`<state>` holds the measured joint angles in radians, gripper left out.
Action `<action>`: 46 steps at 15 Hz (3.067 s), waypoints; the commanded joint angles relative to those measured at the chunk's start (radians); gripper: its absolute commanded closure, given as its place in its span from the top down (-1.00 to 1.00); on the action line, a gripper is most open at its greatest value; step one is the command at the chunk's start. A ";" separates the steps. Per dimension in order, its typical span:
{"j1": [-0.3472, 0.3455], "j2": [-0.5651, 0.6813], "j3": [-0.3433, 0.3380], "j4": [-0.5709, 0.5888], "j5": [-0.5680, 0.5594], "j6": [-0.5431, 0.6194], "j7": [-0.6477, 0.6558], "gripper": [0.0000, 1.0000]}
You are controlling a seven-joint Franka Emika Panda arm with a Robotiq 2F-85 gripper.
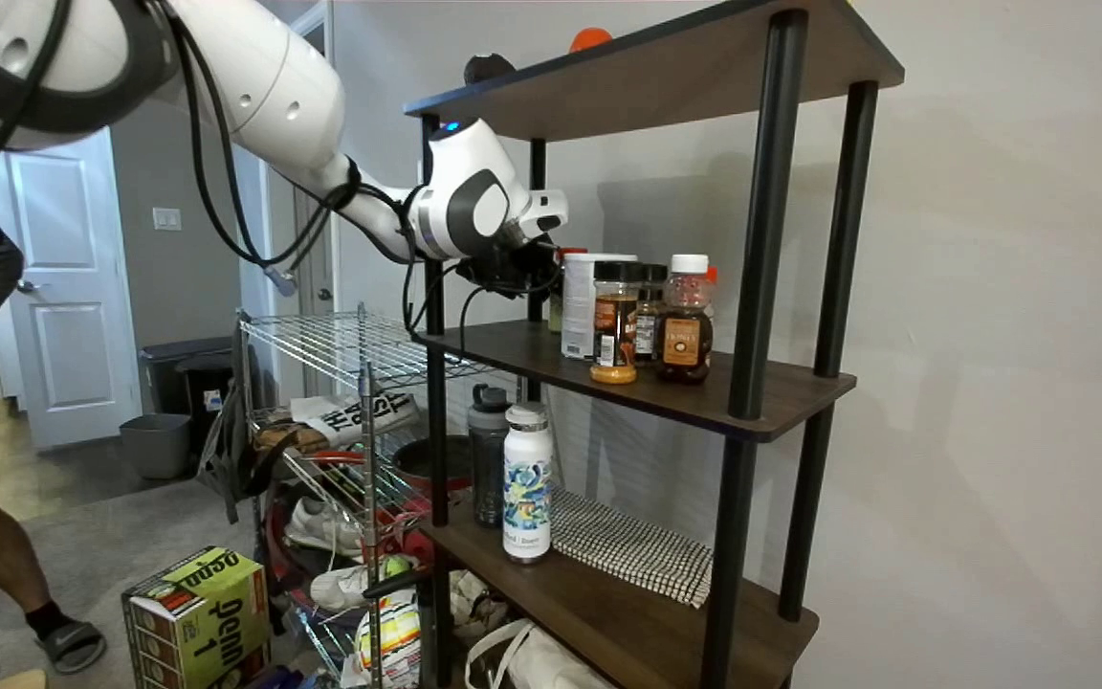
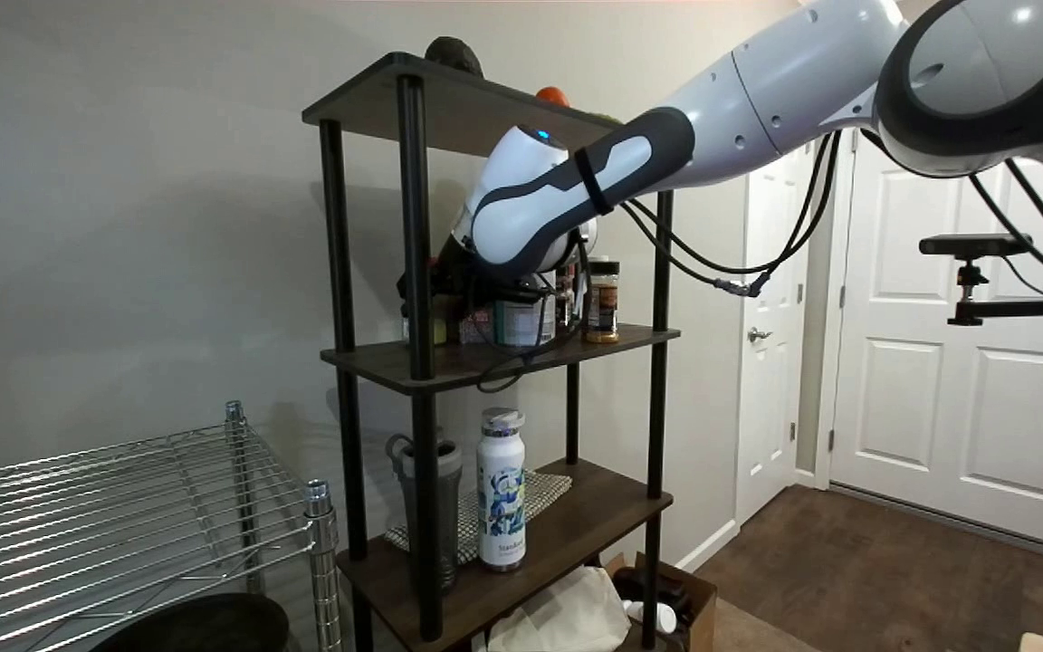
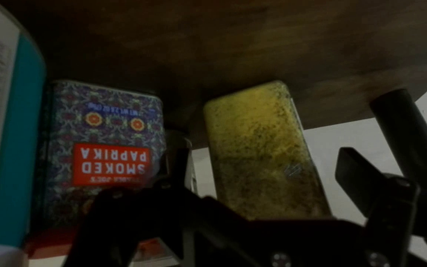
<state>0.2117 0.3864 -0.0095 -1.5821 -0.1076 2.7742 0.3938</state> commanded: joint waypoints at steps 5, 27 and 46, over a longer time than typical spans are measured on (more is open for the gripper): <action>0.007 0.014 -0.014 0.028 0.009 -0.025 -0.006 1.00; 0.005 0.038 -0.002 0.063 0.019 -0.047 -0.016 1.00; 0.007 0.067 0.006 0.106 0.024 -0.059 -0.021 1.00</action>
<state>0.2152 0.4362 -0.0031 -1.5130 -0.1062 2.7446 0.3939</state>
